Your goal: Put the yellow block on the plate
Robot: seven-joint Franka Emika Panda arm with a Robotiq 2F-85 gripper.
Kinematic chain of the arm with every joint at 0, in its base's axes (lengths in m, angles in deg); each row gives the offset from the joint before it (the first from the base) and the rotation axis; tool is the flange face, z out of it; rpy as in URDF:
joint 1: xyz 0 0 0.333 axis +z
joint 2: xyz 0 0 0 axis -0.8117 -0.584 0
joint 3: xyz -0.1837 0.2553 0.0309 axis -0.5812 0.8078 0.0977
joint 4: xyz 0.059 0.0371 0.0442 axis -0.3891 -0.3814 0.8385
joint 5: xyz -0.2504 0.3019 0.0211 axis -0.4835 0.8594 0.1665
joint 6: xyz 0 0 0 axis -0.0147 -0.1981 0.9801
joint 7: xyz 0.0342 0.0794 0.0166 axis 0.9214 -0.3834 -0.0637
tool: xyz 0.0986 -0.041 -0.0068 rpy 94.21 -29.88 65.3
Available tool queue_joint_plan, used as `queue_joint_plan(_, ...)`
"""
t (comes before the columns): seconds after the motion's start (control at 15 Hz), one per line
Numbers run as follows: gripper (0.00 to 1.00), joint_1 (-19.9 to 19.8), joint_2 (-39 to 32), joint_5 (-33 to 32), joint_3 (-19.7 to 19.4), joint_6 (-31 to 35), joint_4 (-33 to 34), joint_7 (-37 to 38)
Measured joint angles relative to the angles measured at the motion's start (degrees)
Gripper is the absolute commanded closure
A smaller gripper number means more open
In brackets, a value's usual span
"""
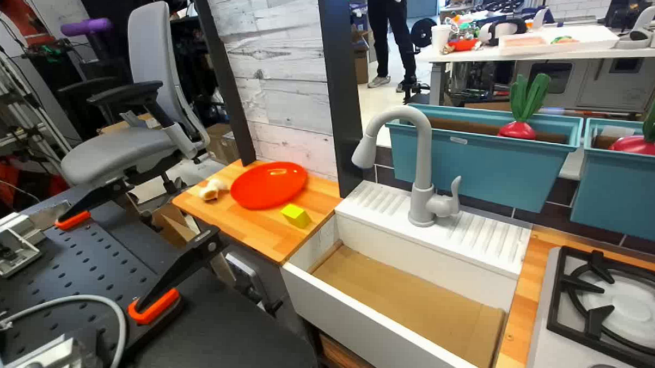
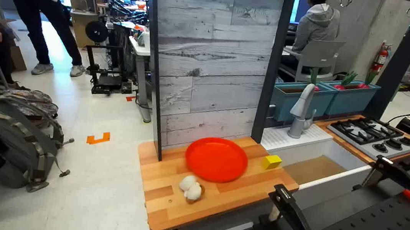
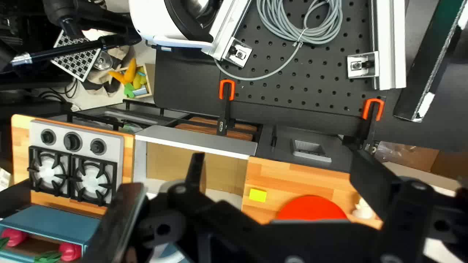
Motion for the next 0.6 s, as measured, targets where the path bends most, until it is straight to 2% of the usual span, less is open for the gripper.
queue_joint_plan(0.4,0.0,0.02,-0.31,0.04,-0.41,0.99,-0.03,0.36)
queue_joint_plan(0.6,0.0,-0.12,-3.44,0.04,-2.21,6.63,-0.7,2.31)
